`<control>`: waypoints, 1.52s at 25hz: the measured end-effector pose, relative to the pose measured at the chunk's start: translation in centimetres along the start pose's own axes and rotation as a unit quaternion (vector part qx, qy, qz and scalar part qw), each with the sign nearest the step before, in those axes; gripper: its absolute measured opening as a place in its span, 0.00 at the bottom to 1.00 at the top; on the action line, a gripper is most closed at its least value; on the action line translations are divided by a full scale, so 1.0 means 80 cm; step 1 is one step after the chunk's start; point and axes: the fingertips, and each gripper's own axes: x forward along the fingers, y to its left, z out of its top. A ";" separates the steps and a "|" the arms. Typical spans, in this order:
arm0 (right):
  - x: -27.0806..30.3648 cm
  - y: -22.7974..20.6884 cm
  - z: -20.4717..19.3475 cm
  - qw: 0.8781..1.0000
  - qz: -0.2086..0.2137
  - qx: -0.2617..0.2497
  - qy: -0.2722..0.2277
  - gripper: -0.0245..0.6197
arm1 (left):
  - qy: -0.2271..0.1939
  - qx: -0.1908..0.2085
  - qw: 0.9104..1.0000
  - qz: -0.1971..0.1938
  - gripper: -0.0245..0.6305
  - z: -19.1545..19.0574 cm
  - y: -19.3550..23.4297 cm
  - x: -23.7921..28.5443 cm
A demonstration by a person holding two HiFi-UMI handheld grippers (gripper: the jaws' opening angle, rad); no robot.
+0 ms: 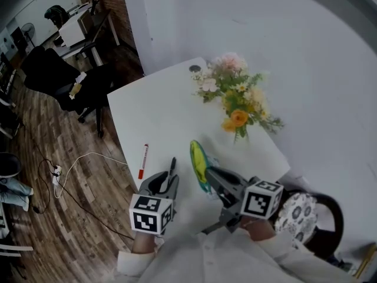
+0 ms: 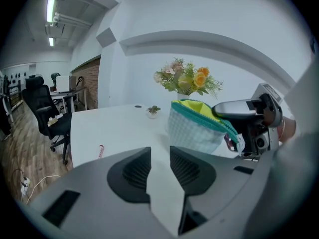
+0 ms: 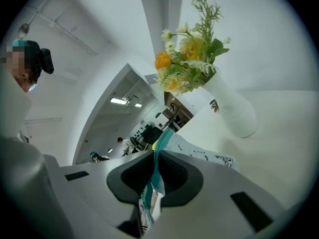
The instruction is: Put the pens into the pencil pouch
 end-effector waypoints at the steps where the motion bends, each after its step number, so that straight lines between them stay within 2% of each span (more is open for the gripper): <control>1: 0.000 -0.003 0.002 1.000 0.001 0.009 -0.003 0.09 | 0.004 0.002 1.000 0.000 0.21 -0.001 0.002 0.002; 9: -0.004 -0.028 0.001 0.999 -0.008 0.040 -0.008 0.09 | 0.054 0.023 0.998 -0.007 0.21 -0.015 0.021 0.032; 16: -0.004 -0.030 0.005 0.999 -0.002 0.047 -0.007 0.09 | 0.108 0.058 0.992 -0.017 0.21 -0.026 0.032 0.063; 23: -0.005 -0.043 0.002 0.998 -0.010 0.060 -0.005 0.09 | 0.140 0.055 0.989 -0.012 0.21 -0.036 0.051 0.097; 30: -0.008 -0.052 0.003 0.997 -0.019 0.079 -0.014 0.09 | 0.185 0.059 0.981 -0.023 0.21 -0.053 0.062 0.125; 38: -0.005 -0.056 -0.002 0.996 -0.019 0.088 -0.008 0.09 | 0.219 0.051 0.974 -0.014 0.21 -0.070 0.076 0.140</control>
